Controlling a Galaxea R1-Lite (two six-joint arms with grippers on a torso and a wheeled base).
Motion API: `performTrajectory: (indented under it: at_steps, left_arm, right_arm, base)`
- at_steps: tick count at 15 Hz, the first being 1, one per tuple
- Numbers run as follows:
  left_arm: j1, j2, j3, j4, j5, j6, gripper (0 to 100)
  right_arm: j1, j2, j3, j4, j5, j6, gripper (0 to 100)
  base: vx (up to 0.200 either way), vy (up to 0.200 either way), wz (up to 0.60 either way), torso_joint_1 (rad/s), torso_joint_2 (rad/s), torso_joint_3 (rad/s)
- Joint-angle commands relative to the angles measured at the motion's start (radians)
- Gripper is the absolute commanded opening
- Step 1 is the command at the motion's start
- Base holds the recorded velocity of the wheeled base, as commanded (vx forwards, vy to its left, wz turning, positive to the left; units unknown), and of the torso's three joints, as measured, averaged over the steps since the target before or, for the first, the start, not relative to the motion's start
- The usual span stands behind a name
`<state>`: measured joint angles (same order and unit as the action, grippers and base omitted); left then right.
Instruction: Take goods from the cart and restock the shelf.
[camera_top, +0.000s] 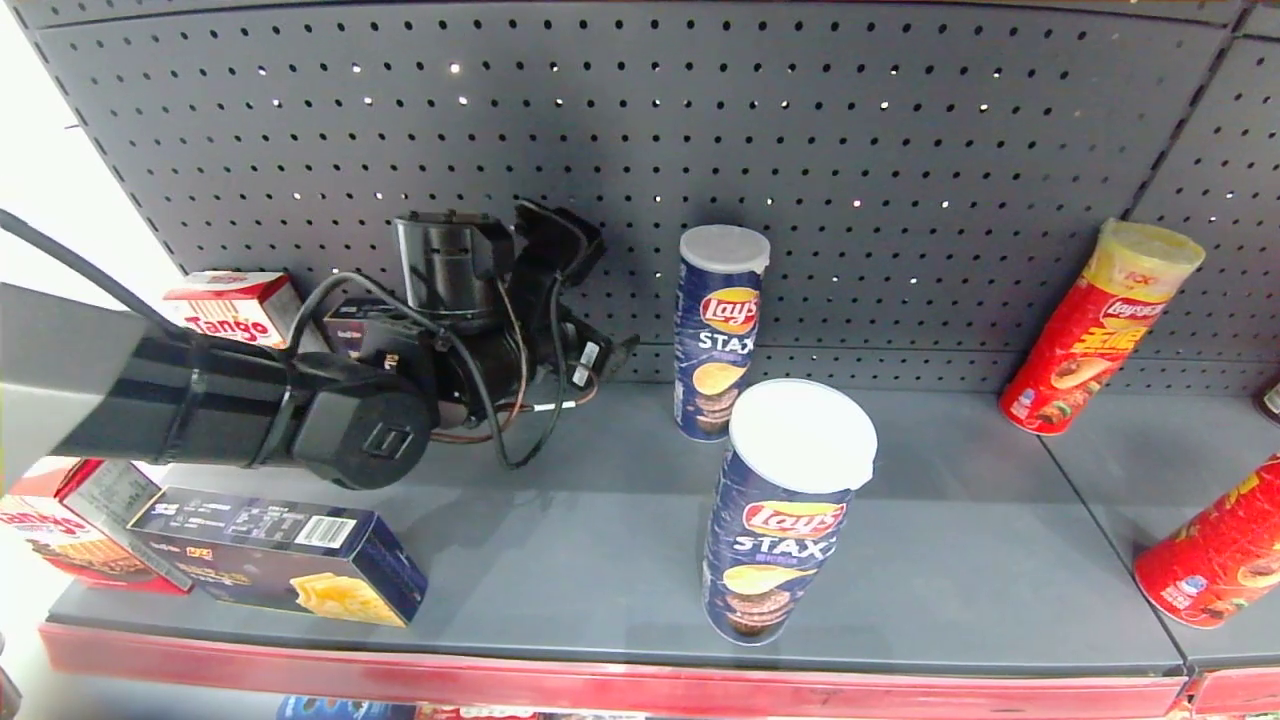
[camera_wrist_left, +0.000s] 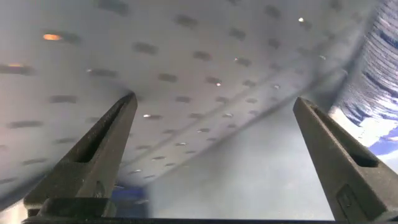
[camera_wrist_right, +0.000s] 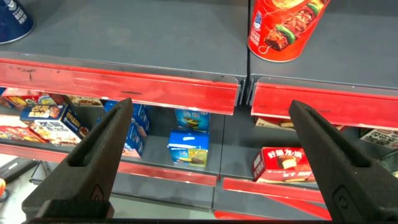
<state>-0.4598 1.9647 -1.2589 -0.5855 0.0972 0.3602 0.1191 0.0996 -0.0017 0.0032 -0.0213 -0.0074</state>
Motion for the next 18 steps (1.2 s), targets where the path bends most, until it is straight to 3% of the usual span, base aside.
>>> performTrajectory:
  at_steps: [1, 6, 10, 13, 15, 18]
  left_arm:
    - [0.003, -0.119, 0.026, 0.001, 0.004, 0.000, 100]
    - [-0.013, -0.383, 0.283, -0.013, 0.032, 0.002, 100]
    - [-0.013, -0.481, 0.417, -0.071, 0.068, 0.002, 100]
    - [-0.008, -0.500, 0.449, -0.074, 0.079, 0.002, 100]
    - [-0.011, -0.500, 0.431, -0.076, 0.085, 0.000, 100]
    - [-0.011, -0.484, 0.431, -0.115, 0.084, 0.002, 100]
  right_arm:
    - [0.001, 0.002, 0.000, 0.000, 0.000, 0.000, 100]
    - [0.001, 0.002, 0.000, 0.000, 0.000, 0.000, 100]
    - [0.013, 0.003, 0.000, 0.000, 0.009, 0.000, 100]
    - [0.004, -0.001, -0.003, -0.006, 0.001, -0.006, 100]
    - [0.005, 0.200, -0.293, 0.017, 0.007, 0.147, 100]
    - [0.054, 0.281, -0.383, 0.081, 0.181, 0.009, 100]
  base:
    - [0.000, 0.000, 0.00, 0.000, 0.00, 0.000]
    - [0.000, 0.000, 0.00, 0.000, 0.00, 0.000]
    - [0.000, 0.000, 0.00, 0.000, 0.00, 0.000]
    - [0.000, 0.000, 0.00, 0.000, 0.00, 0.000]
    - [0.000, 0.000, 0.00, 0.000, 0.00, 0.000]
    - [0.000, 0.000, 0.00, 0.000, 0.00, 0.000]
